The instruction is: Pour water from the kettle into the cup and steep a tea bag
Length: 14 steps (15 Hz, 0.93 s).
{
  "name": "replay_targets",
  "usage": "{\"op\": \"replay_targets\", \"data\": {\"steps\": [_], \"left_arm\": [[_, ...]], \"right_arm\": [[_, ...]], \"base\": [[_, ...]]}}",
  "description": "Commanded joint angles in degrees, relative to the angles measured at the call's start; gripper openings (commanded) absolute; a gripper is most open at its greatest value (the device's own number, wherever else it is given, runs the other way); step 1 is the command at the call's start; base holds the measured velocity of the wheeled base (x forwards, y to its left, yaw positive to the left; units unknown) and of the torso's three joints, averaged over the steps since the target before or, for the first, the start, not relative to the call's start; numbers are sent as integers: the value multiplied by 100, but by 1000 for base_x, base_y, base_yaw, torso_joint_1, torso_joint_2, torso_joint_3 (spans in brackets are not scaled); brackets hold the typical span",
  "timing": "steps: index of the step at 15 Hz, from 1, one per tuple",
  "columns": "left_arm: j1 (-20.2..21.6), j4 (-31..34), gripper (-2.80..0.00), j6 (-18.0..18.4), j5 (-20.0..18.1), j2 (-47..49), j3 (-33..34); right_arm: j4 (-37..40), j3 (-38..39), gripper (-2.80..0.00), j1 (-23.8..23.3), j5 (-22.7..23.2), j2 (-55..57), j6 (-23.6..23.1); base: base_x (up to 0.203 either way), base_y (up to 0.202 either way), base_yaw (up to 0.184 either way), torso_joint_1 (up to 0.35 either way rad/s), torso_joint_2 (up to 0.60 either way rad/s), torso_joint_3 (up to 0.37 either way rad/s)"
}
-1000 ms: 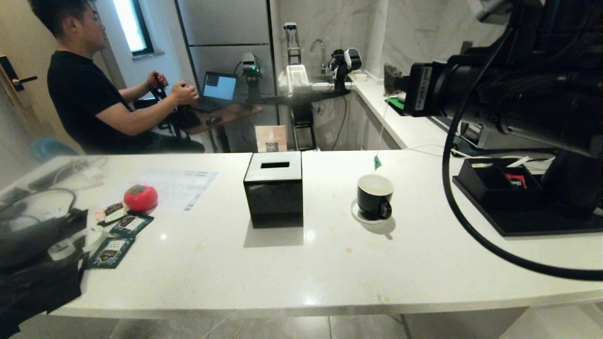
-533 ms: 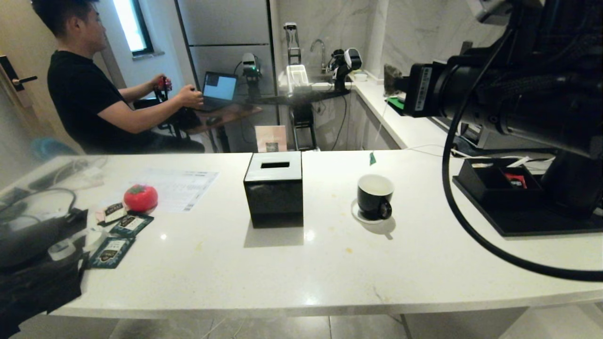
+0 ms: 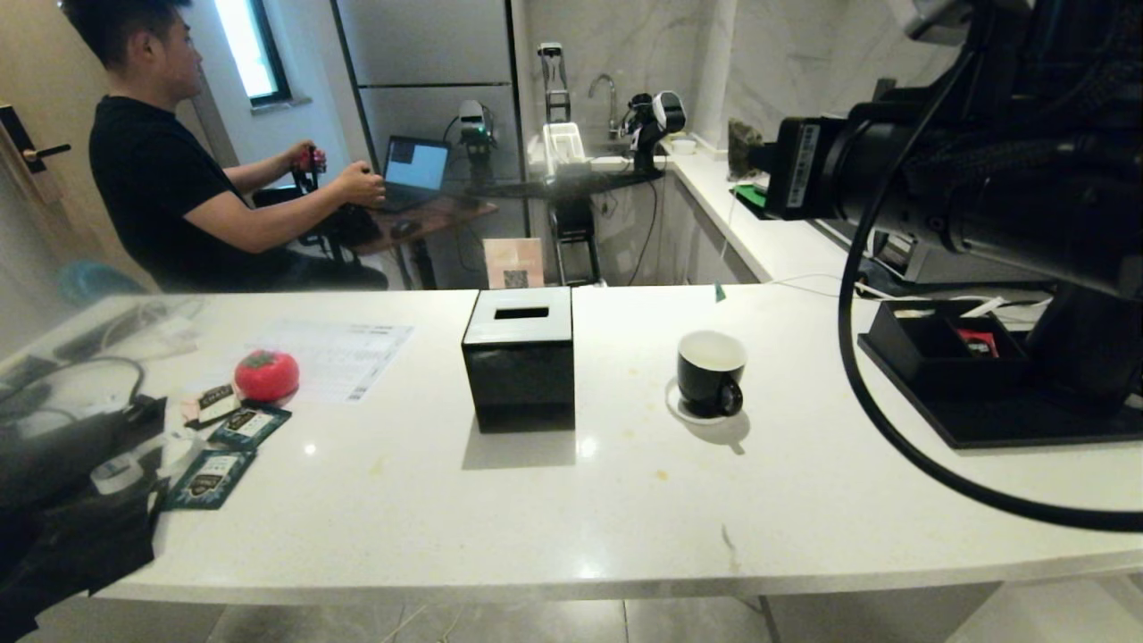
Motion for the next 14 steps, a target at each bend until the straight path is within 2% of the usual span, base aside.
{"op": "replay_targets", "data": {"steps": [1,6,10,14], "left_arm": [[-143,-536,-280,-109,-35,1368,-318],[-1152,-1206,-280,-556,-58,2642,-966],[-1503,-1936,-280,-608,-55,3618,-1160],[-1807,-2813,-280,-778,-39,4660,-1391]], "right_arm": [[-8,-39,-280,-6,-12,27,3],[-8,-83,-280,-6,-17,27,3],[-8,-131,-280,-6,-20,34,-5],[27,-503,-280,-6,-11,156,-5]], "base": [[0,0,0,0,0,0],[0,0,0,0,0,0],[0,0,0,0,0,0],[0,0,0,0,0,0]]}}
